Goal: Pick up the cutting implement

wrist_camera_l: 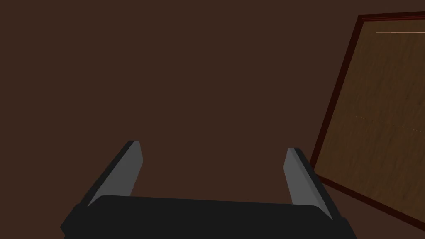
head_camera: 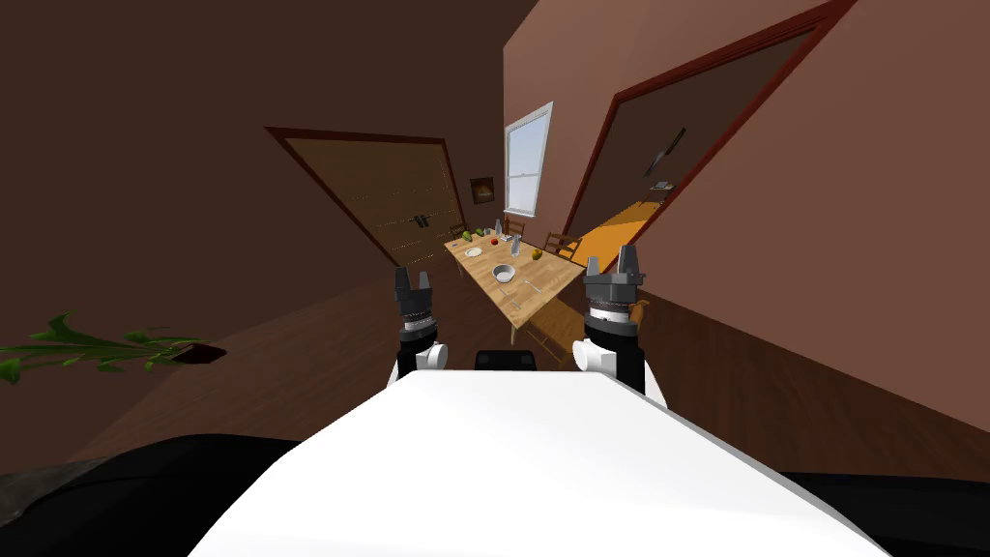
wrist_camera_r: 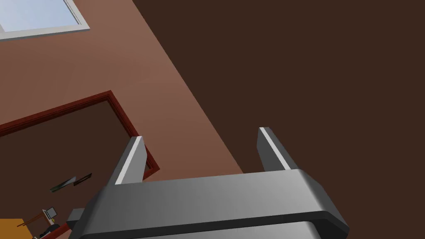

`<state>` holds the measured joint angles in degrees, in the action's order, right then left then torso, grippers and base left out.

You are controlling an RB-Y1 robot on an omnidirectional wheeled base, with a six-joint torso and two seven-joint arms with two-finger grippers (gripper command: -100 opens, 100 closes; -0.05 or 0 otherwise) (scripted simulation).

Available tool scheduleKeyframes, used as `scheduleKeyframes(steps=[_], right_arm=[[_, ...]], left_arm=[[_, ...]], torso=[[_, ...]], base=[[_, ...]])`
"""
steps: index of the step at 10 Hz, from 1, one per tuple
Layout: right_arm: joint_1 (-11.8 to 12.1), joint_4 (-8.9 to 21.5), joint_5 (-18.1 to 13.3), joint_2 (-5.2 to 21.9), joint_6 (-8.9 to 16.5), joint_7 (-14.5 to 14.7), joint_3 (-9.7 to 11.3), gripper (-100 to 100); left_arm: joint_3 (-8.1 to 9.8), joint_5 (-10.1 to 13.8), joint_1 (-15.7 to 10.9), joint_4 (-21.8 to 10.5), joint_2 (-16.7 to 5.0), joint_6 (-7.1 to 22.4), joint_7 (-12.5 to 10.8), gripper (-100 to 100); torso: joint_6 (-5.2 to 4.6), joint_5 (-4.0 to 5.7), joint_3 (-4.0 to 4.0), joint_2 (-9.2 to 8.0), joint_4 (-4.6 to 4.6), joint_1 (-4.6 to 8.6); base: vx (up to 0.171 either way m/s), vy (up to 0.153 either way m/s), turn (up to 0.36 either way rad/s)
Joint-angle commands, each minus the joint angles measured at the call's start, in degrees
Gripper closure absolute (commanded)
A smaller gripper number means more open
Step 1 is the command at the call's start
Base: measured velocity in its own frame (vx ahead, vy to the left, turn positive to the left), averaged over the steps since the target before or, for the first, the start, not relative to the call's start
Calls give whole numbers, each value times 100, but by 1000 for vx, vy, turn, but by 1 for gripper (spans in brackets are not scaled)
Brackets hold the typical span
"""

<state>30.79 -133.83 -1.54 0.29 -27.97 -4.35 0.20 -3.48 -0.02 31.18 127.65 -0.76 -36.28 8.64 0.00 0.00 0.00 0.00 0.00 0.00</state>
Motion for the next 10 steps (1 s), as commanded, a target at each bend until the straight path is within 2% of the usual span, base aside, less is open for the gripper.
scheduleKeyframes(steps=[1,5,10], right_arm=[[30,40,-48,167,-18,27,-27,-100],[188,273,-312,628,-106,180,-178,-100],[487,797,-843,1080,-244,487,-443,-100]], left_arm=[[0,0,0,0,0,0,0,0],[-1,0,-1,0,0,0,0,0],[-1,0,-1,0,0,0,0,0]], torso=[[0,0,0,0,0,0],[1,-2,11,-18,4,-9],[1,-4,10,-18,4,-17]], base=[[-16,12,67],[-45,31,107],[-43,51,160]])
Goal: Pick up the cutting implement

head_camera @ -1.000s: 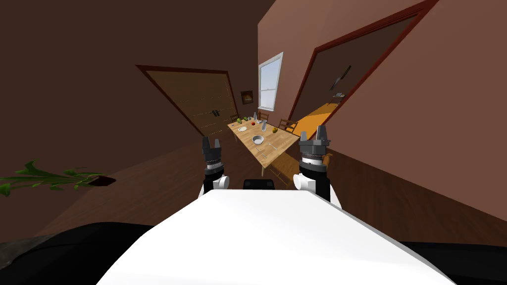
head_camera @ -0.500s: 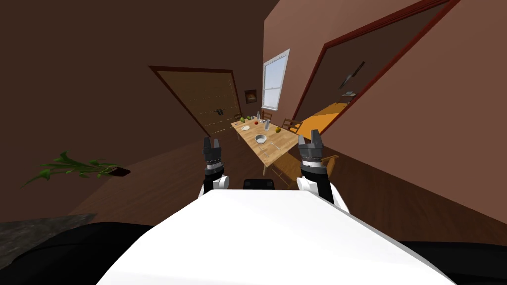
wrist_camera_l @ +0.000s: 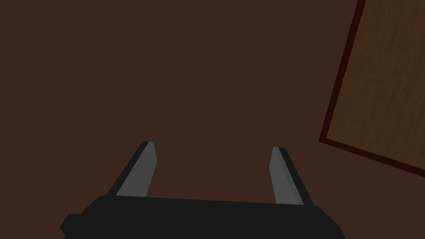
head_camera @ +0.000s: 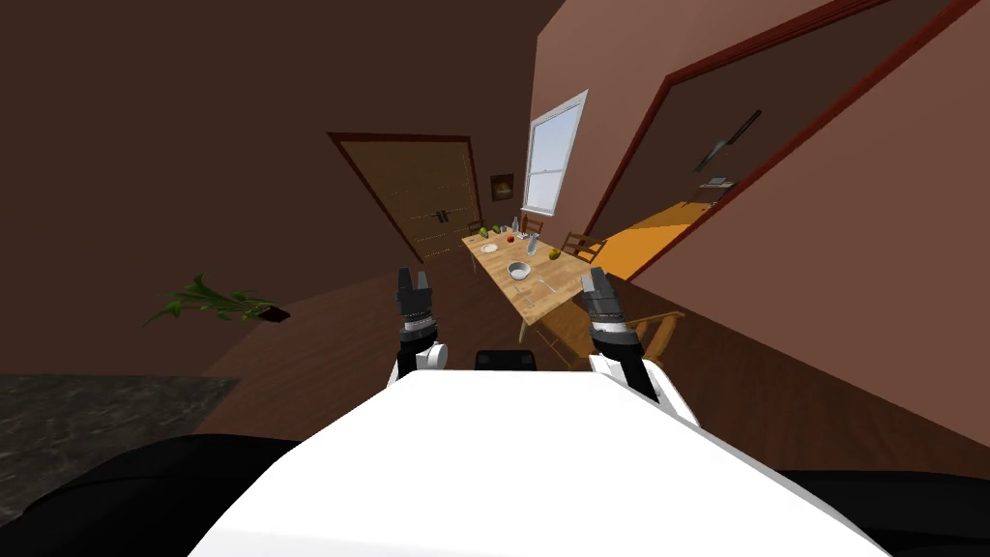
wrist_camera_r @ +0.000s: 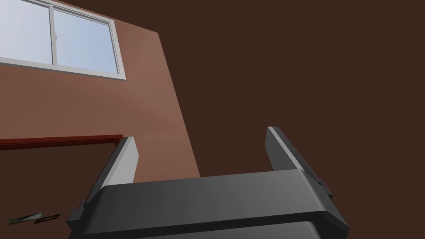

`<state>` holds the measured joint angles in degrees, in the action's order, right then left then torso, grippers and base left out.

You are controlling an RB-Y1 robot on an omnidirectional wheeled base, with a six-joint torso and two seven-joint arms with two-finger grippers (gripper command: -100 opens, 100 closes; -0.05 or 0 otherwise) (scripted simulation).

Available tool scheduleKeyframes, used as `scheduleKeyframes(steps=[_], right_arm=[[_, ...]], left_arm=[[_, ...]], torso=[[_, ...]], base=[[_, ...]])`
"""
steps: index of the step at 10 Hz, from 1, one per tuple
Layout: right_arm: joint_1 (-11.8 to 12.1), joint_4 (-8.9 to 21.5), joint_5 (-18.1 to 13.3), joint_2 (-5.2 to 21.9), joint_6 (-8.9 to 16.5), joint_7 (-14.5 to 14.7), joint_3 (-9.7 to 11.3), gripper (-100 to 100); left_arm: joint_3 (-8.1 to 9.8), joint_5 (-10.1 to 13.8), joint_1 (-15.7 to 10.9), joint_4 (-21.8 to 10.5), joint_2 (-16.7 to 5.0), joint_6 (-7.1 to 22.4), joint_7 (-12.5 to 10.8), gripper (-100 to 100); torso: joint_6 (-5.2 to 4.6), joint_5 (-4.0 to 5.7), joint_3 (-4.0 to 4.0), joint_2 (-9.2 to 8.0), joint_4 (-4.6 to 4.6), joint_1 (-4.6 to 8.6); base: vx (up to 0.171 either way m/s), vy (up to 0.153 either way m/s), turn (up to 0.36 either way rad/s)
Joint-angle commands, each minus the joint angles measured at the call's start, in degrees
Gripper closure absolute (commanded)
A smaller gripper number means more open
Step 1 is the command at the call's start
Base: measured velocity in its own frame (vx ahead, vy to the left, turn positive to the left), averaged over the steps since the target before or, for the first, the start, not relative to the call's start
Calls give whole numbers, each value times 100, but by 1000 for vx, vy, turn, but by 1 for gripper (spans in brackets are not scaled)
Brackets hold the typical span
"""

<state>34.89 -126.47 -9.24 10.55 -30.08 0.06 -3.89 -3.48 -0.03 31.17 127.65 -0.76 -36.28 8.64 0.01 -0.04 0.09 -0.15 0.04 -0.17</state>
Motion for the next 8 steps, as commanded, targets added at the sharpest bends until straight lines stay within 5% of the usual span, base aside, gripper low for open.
scheduleKeyframes(steps=[1,8], right_arm=[[145,194,-195,143,-57,116,-79,-100],[577,1169,-998,813,-121,561,-196,-100]], left_arm=[[0,0,0,0,0,0,0,0],[1,0,2,0,0,0,0,0]], torso=[[0,0,0,0,0,0],[-3,-1,-18,31,-7,1]], base=[[-18,74,170],[29,77,157]])
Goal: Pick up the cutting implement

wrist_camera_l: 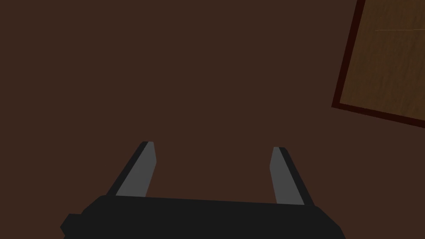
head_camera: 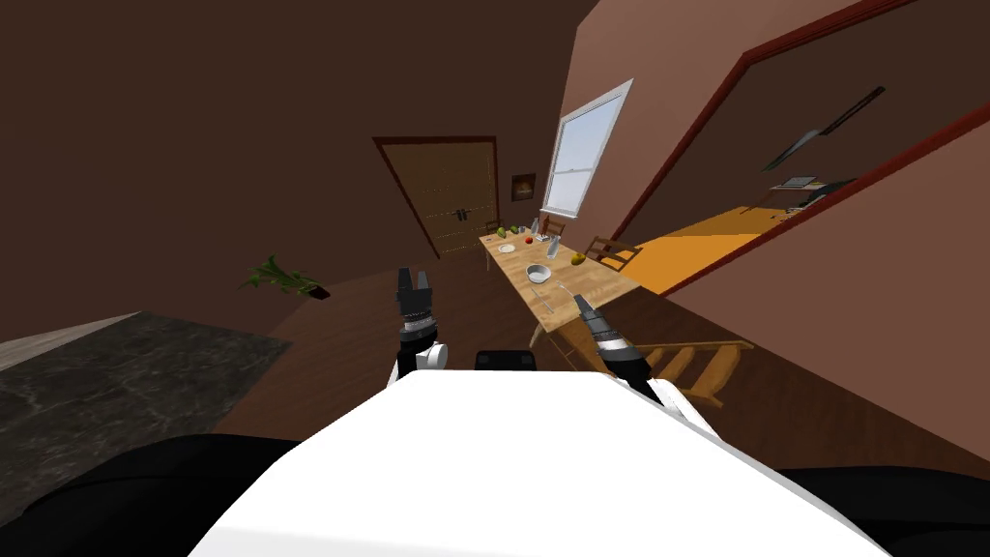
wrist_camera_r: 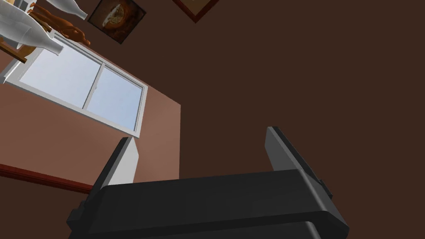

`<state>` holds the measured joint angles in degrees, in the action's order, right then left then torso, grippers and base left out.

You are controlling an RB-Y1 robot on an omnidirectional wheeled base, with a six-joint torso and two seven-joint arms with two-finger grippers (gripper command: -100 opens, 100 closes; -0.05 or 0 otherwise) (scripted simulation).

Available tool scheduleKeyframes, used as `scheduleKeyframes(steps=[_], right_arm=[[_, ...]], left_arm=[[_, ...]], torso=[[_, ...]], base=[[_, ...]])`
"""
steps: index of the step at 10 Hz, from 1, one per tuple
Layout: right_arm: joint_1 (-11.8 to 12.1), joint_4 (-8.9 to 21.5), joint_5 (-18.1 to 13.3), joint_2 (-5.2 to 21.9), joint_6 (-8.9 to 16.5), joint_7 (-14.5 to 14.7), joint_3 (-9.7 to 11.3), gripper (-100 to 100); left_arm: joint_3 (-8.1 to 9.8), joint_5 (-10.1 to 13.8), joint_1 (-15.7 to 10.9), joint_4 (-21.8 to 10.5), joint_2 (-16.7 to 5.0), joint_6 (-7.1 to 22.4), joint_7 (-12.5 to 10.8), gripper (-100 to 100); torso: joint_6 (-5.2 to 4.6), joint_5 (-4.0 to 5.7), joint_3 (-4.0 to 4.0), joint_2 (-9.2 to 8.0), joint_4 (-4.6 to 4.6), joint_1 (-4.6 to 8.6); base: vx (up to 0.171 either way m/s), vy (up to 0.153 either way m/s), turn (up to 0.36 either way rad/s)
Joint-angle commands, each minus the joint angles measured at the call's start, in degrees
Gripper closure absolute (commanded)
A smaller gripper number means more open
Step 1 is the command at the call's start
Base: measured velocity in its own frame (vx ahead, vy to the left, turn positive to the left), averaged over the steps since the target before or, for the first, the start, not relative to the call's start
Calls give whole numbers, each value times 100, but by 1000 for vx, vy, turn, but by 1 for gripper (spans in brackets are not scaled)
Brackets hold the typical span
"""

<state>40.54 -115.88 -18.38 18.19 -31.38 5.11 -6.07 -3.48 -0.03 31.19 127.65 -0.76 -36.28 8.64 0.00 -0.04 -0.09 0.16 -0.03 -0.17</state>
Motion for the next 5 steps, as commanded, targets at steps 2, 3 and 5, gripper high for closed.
scheduleKeyframes(steps=[2,3,5], right_arm=[[155,488,-361,342,23,203,53,-100],[224,674,-498,501,39,275,82,-100],[356,1046,-762,835,84,413,168,-100]], left_arm=[[0,0,0,0,0,0,0,0],[0,0,1,0,0,0,0,0],[0,0,1,0,0,0,0,0]], torso=[[1,0,-6,10,-2,-1],[0,-1,-11,20,-4,-6],[0,-1,-17,30,-6,-5]], base=[[102,71,166],[117,77,177],[154,71,150]])
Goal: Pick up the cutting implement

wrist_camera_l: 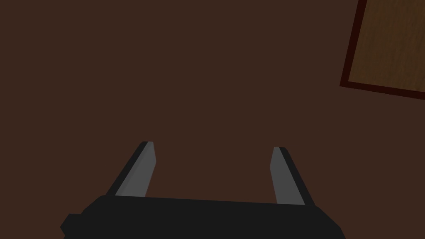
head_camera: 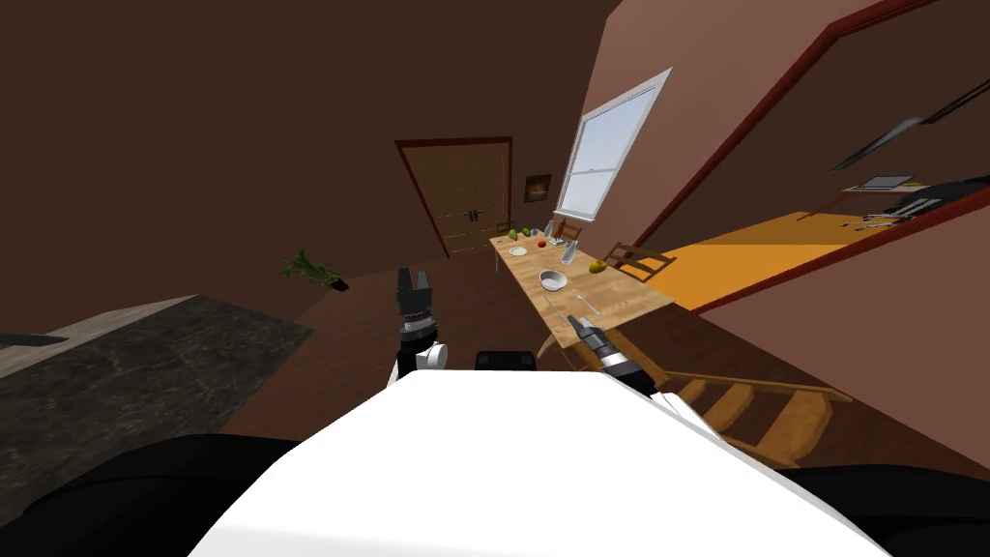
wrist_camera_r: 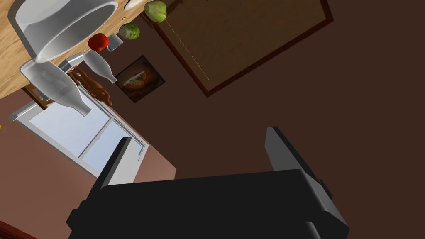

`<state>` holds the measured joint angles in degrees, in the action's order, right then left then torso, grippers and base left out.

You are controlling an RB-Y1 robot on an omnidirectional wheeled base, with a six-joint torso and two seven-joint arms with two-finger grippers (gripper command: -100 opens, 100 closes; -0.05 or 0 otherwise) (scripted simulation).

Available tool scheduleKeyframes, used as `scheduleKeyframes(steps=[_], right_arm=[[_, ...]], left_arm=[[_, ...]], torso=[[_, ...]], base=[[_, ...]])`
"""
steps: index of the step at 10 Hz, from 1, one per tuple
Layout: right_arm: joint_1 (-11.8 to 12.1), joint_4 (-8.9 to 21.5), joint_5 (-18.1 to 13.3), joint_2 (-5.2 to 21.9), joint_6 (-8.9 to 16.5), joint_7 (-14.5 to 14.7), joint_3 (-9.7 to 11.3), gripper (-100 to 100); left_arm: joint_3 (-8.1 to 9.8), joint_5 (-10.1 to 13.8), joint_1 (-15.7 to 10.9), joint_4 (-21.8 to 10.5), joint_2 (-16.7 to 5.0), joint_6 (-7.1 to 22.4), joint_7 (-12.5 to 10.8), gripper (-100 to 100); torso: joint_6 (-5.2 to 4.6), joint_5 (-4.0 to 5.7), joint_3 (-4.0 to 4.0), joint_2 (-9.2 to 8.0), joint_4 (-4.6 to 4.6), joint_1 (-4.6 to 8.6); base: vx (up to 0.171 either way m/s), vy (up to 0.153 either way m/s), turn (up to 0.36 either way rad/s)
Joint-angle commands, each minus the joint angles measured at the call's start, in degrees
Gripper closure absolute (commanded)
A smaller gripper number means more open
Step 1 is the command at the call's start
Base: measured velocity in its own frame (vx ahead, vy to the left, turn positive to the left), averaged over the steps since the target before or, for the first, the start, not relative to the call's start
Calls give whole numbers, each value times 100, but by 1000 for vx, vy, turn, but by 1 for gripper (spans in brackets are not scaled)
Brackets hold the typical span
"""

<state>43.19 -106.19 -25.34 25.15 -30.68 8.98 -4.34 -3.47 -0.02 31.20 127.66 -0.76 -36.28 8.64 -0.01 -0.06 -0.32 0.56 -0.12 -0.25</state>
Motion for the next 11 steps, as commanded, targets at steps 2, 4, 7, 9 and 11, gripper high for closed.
scheduleKeyframes(steps=[2,4,7,9,11], right_arm=[[153,312,-193,314,45,92,49,-100],[265,709,-432,673,117,213,178,-100],[362,1093,-647,1039,205,320,333,-100],[443,1461,-837,1375,304,411,513,-100],[511,1797,-1000,1765,411,486,716,-100]], left_arm=[[0,0,0,0,0,0,0,0],[0,0,-1,0,0,0,0,0],[1,0,1,0,-1,0,0,0],[1,0,0,0,0,0,0,0],[1,0,1,0,0,0,0,0]], torso=[[0,-1,-5,9,-2,-2],[0,1,10,-18,3,12],[-1,2,-12,20,-5,14],[-1,2,4,-7,1,12],[-1,1,-13,22,-5,12]], base=[[158,66,82],[131,35,96],[192,32,73],[161,33,50],[236,37,64]])
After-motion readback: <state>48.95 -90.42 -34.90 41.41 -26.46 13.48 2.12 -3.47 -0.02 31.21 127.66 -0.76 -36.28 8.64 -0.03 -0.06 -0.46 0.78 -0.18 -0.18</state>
